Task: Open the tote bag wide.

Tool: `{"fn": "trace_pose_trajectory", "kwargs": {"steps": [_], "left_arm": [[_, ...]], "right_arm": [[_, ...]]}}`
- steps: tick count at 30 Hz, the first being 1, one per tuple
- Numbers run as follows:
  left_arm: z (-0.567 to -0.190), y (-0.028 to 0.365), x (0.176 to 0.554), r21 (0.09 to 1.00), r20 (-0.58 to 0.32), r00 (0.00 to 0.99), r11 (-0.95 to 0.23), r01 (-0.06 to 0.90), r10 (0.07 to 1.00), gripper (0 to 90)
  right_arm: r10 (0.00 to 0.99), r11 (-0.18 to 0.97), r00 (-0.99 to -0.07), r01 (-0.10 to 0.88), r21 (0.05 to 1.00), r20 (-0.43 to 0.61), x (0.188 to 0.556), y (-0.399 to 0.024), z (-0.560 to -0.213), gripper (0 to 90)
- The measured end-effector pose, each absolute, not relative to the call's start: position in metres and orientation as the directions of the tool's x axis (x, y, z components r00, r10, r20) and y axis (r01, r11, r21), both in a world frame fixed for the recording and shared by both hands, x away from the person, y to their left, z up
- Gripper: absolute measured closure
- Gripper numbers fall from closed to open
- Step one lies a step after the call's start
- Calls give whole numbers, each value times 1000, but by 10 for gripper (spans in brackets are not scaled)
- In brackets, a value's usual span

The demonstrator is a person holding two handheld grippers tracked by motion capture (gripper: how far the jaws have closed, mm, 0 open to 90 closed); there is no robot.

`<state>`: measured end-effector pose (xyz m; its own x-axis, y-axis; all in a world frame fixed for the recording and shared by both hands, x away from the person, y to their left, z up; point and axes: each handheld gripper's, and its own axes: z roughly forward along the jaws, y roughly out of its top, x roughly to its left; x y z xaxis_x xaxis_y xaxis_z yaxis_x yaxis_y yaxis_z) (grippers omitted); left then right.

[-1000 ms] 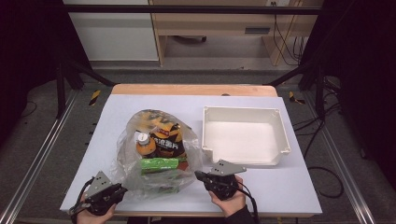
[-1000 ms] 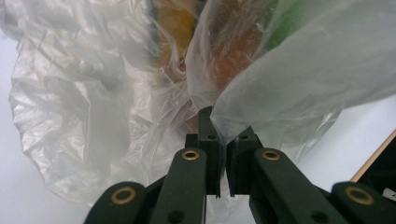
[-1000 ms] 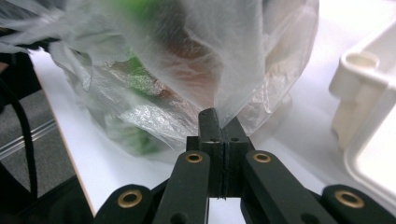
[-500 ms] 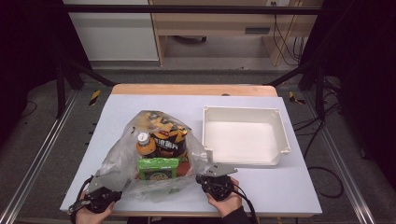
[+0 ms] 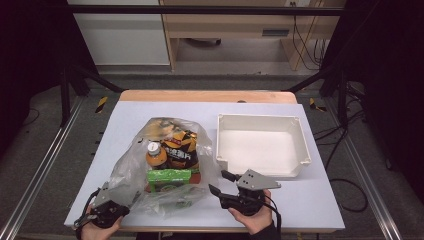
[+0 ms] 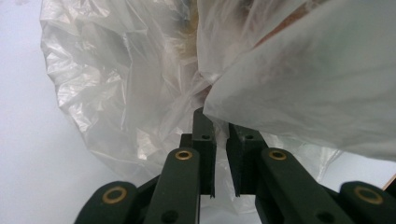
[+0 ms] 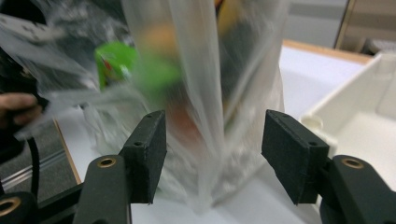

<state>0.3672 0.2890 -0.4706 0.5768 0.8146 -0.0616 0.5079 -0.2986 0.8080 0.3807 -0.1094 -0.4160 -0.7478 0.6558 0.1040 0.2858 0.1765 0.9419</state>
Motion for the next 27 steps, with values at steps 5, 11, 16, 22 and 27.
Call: {"fn": "trace_pose_trajectory", "kwargs": {"steps": [5,11,16,22,27], "left_arm": [[-471,289,368,812,-67,575,-290,507,815,815],[-468,294,367,834,-81,575,-260,486,815,769],[-455,304,361,883,-99,576,-195,427,812,591],[-439,312,350,931,-110,585,-123,343,803,425],[-416,310,339,964,-89,607,-85,253,789,335]], "right_arm": [[637,159,-765,253,954,96,385,-101,-404,415],[616,177,-781,266,947,104,403,-85,-407,825],[612,180,-782,277,944,113,406,-83,-407,900],[624,172,-772,285,943,119,406,-84,-405,900],[629,185,-769,287,940,111,405,-84,-405,900]]}}
